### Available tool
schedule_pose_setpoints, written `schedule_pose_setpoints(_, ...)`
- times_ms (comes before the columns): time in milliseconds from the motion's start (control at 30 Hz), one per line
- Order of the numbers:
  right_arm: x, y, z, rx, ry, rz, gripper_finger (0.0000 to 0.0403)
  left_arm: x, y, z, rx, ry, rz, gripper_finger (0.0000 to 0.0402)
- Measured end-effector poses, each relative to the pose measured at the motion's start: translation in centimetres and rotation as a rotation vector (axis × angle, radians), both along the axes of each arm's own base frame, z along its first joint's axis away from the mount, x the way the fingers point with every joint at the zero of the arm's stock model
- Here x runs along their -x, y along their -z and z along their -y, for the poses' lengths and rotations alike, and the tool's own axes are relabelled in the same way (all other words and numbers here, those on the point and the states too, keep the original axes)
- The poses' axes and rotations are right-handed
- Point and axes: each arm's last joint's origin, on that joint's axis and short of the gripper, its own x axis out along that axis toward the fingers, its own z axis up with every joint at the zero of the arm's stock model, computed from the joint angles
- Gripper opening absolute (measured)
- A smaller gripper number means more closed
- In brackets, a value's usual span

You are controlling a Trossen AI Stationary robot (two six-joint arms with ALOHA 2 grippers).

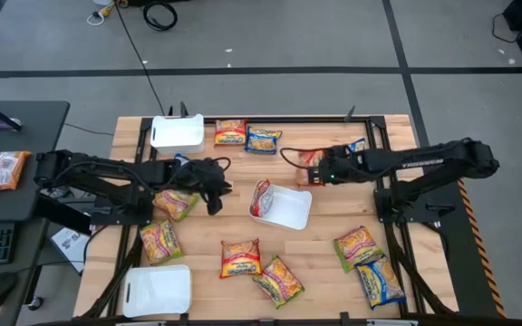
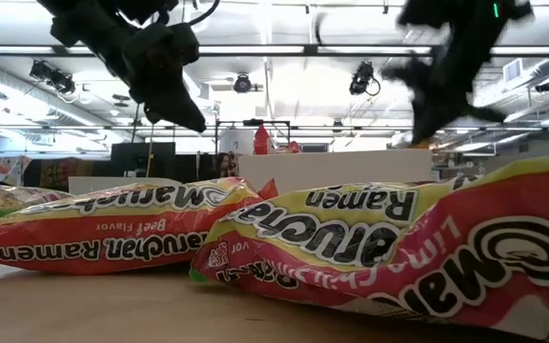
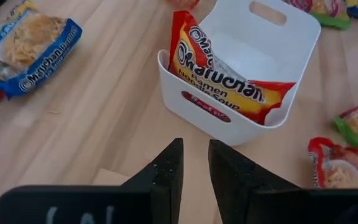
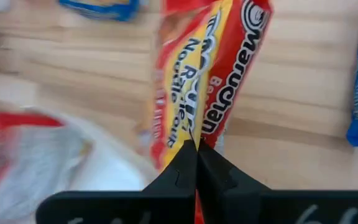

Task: Sort Maruchan noodles
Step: Put the orange noodle pack into the middle white bin

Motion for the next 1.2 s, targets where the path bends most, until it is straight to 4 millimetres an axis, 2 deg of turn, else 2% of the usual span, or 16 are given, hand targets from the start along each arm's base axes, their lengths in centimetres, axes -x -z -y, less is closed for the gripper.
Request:
schedule_pose_setpoints(133, -1.2, -5.0, -1.4, -0.009, -0.048, -0.022, 0.0003, 0.0, 0.0, 0.8, 0.045, 0.008, 0.003, 0.0080)
schedule_pose_setpoints(200, -1.9, -6.8, -2.2, -0.031, -0.067, -0.035, 0.0003, 0.0, 0.0, 1.3, 0.041, 0.022, 0.001, 0.0080)
schedule_pose_setpoints(333, -4.1, -8.2, -4.3, -0.147, -0.123, -0.078, 0.0002, -0.4, 0.9, 2.1, -0.021, 0.011, -0.042, 0.0080)
schedule_pose_setpoints(433, -6.3, -7.7, -6.2, -0.228, -0.151, -0.105, 0.0002, -1.3, 2.2, 2.6, -0.091, 0.071, -0.081, 0.0080)
schedule_pose_setpoints(567, -8.7, -5.2, -7.9, -0.253, -0.123, -0.194, 0.0002, -3.0, 4.4, 2.6, -0.164, 0.129, -0.109, 0.0080)
schedule_pose_setpoints(667, -9.7, -3.7, -8.0, -0.256, -0.079, -0.240, 0.0002, -4.3, 5.8, 2.4, -0.201, 0.144, -0.094, 0.0080)
schedule_pose_setpoints(800, -10.4, -2.6, -7.5, -0.240, -0.022, -0.264, 0.0002, -5.6, 7.1, 2.4, -0.206, 0.151, -0.049, 0.0080)
schedule_pose_setpoints(1000, -10.8, -1.6, -6.6, -0.235, -0.018, -0.326, 0.0003, -8.3, 7.0, 3.7, -0.157, 0.223, -0.023, 0.0080)
schedule_pose_setpoints(1200, -10.2, -1.6, -6.1, -0.181, -0.013, -0.392, 0.0003, -10.9, 5.7, 4.9, -0.162, 0.259, 0.019, 0.0080)
